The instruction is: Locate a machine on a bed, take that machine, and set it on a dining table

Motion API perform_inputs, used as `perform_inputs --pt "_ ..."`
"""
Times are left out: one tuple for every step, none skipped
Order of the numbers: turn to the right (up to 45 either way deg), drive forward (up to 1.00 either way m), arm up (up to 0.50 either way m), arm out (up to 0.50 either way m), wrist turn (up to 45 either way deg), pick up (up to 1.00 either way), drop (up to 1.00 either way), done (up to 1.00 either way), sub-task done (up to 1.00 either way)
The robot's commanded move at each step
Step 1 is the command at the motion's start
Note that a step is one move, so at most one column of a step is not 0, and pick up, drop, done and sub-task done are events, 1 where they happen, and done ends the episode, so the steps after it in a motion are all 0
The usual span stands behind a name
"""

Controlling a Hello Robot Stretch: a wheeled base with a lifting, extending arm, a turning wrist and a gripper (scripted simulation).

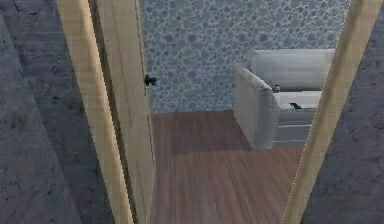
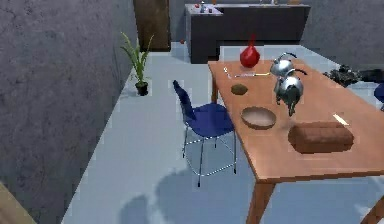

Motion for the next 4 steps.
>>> perform_inputs --pt "9.0 0.00 0.00 0.00 0.0 0.00 0.00 0.00 0.00" --pt "0.0 1.00 0.00 0.00 0.0 0.00 0.00 0.00 0.00" --pt "24.0 0.00 0.00 0.00 0.0 0.00 0.00 0.00 0.00" --pt "0.0 0.10 0.00 0.00 0.0 0.00 0.00 0.00 0.00"
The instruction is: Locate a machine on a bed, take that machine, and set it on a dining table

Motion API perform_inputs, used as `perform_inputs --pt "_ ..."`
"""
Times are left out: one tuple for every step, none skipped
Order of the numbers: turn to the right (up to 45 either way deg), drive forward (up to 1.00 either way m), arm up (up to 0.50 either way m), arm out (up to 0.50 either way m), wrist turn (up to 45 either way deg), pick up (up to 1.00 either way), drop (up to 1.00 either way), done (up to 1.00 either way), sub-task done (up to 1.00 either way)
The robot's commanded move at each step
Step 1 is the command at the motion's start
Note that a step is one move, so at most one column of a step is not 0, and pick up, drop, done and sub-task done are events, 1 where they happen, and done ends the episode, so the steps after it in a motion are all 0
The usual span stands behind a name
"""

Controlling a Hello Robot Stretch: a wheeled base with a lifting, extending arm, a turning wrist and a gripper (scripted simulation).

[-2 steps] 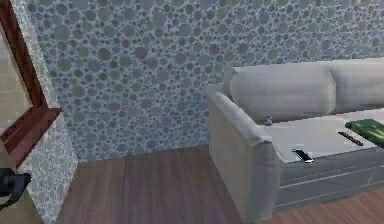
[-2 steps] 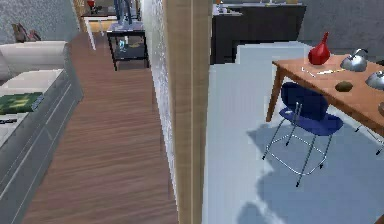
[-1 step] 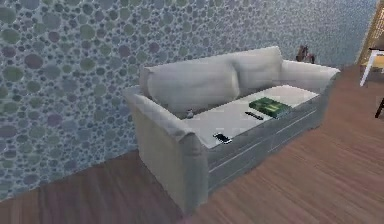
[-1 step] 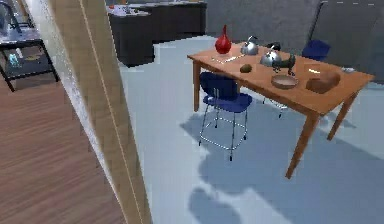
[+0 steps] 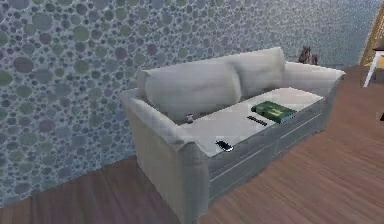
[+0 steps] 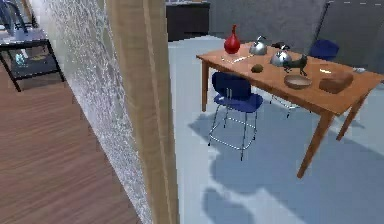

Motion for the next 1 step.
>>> perform_inputs --pt "15.0 0.00 0.00 0.00 0.0 0.00 0.00 0.00 0.00"
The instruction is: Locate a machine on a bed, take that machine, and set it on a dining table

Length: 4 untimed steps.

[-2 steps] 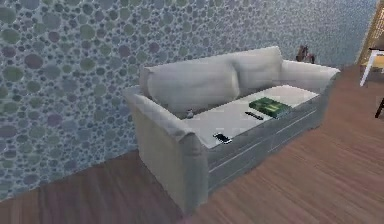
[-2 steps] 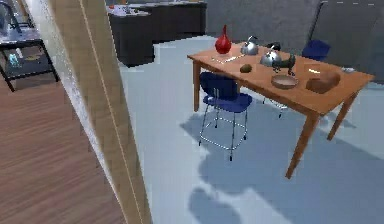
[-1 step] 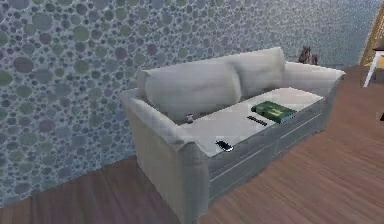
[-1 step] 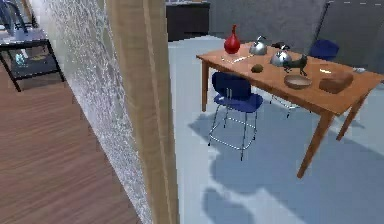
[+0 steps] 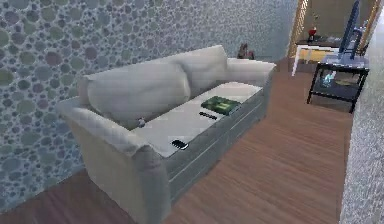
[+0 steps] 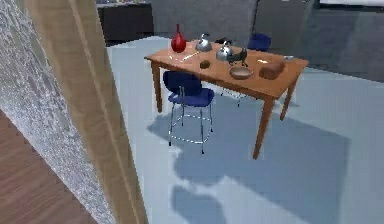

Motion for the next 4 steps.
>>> perform_inputs --pt "0.0 0.25 0.00 0.00 0.0 0.00 0.00 0.00 0.00" --pt "27.0 0.00 0.00 0.00 0.0 0.00 0.00 0.00 0.00" --pt "0.0 1.00 0.00 0.00 0.0 0.00 0.00 0.00 0.00" --pt "3.0 0.00 0.00 0.00 0.0 0.00 0.00 0.00 0.00"
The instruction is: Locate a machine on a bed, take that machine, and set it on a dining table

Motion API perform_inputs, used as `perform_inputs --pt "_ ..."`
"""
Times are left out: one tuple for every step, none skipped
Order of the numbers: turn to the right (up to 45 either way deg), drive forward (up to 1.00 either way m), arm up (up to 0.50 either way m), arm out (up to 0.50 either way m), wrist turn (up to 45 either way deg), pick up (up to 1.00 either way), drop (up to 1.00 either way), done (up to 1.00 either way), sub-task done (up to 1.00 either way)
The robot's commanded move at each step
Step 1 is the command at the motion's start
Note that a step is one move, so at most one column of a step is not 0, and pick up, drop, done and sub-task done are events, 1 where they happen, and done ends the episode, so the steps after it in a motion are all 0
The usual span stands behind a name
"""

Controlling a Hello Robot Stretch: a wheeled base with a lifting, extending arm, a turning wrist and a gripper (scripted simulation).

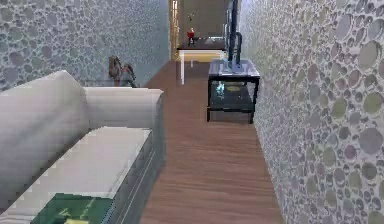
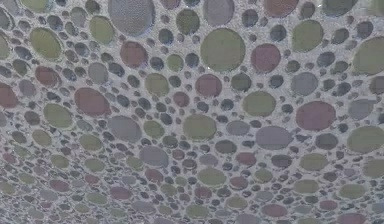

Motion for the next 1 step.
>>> perform_inputs --pt "0.0 1.00 0.00 0.00 0.0 0.00 0.00 0.00 0.00"
